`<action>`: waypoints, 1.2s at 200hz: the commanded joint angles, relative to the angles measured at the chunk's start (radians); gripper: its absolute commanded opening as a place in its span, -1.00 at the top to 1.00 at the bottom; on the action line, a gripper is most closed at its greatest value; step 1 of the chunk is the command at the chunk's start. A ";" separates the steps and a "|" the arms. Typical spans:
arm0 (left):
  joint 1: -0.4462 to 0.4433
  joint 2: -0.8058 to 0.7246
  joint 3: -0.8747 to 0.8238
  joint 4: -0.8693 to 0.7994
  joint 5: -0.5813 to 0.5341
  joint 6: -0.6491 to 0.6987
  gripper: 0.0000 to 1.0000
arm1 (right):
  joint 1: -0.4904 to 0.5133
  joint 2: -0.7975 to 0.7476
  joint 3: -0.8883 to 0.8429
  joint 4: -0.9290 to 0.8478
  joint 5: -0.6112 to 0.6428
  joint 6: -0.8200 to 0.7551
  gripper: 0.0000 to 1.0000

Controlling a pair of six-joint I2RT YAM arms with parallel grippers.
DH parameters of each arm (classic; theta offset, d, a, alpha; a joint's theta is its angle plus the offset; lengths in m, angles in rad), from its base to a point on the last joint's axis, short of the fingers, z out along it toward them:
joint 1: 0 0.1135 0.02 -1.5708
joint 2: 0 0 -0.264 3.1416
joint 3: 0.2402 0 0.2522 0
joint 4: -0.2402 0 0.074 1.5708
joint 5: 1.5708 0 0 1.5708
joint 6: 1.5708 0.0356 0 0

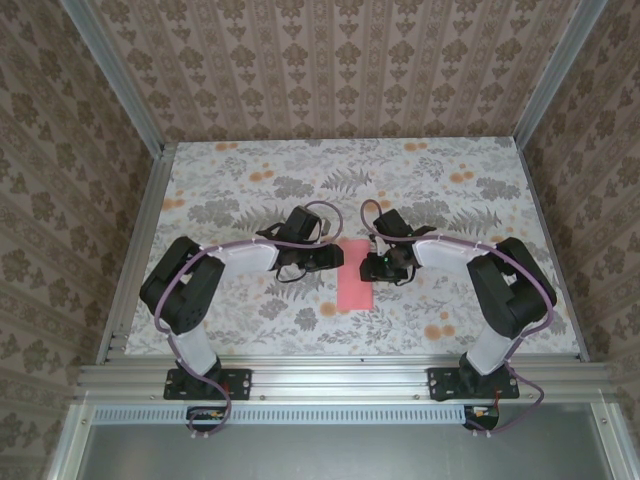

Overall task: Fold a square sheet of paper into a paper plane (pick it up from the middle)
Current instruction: First fold in half a square sheet of paper at the center of the table, then hold the square sheet of paper at the center of the table.

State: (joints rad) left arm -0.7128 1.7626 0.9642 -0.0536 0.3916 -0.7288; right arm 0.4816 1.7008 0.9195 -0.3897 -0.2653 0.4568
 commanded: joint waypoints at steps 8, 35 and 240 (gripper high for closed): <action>-0.008 0.013 0.022 -0.024 0.000 0.015 0.19 | 0.005 0.039 0.010 -0.047 0.023 -0.049 0.17; -0.008 0.018 0.025 -0.025 -0.002 0.014 0.21 | 0.005 0.047 0.013 -0.049 0.026 -0.060 0.16; -0.047 0.075 0.072 -0.029 0.016 0.010 0.45 | 0.005 0.096 0.032 -0.075 0.078 -0.042 0.15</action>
State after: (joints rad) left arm -0.7521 1.8164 1.0115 -0.0757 0.3958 -0.7250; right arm 0.4816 1.7348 0.9642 -0.4458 -0.2577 0.4004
